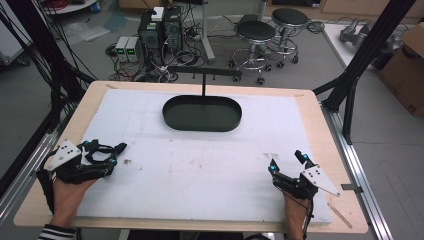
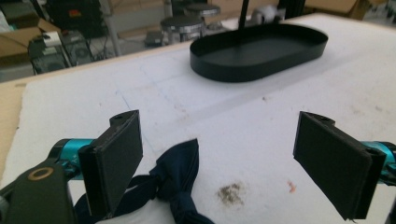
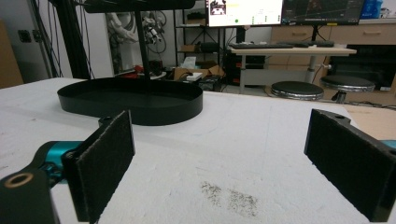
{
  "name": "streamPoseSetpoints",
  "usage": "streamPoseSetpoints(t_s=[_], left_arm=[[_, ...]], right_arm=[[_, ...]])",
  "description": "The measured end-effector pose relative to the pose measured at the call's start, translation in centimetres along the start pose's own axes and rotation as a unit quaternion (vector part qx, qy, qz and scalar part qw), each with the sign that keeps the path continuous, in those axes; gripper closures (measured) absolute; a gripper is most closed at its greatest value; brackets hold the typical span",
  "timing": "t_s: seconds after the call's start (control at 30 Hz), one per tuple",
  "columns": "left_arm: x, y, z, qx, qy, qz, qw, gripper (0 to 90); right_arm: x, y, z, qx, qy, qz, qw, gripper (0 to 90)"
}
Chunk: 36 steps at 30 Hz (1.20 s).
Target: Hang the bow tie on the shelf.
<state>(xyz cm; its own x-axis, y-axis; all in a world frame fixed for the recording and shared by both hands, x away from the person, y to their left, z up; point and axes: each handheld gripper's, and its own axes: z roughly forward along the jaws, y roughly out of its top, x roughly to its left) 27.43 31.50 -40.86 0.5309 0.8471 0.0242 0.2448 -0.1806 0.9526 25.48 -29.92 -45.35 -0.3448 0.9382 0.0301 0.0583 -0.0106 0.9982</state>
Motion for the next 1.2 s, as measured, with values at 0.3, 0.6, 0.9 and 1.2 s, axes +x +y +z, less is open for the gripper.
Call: streamPoseSetpoints(t_s=[0.3,0.6,0.9,1.2], left_arm=[[0.5,1.0,0.7,0.071,-0.013,0.009,0.9973,16.3],[1.0,1.2,1.9,0.153,-0.014,0.015,0.9879,18.3],[1.4,1.2,2.7,0.221,-0.024,0.020,0.9748,18.4],[1.8,1.4,4.0,0.290,-0.022,0.003,0.9569,24.3]], right_arm=[[0.0,0.0,0.0,0.000,0.000,-0.001,1.0000,7.5],[0.0,0.0,0.0,-0.001,0.000,-0.001,1.0000,7.5],[0.0,0.0,0.0,-0.001,0.000,-0.002,1.0000,7.4],[0.0,0.0,0.0,-0.001,-0.001,-0.001,1.0000,7.5]])
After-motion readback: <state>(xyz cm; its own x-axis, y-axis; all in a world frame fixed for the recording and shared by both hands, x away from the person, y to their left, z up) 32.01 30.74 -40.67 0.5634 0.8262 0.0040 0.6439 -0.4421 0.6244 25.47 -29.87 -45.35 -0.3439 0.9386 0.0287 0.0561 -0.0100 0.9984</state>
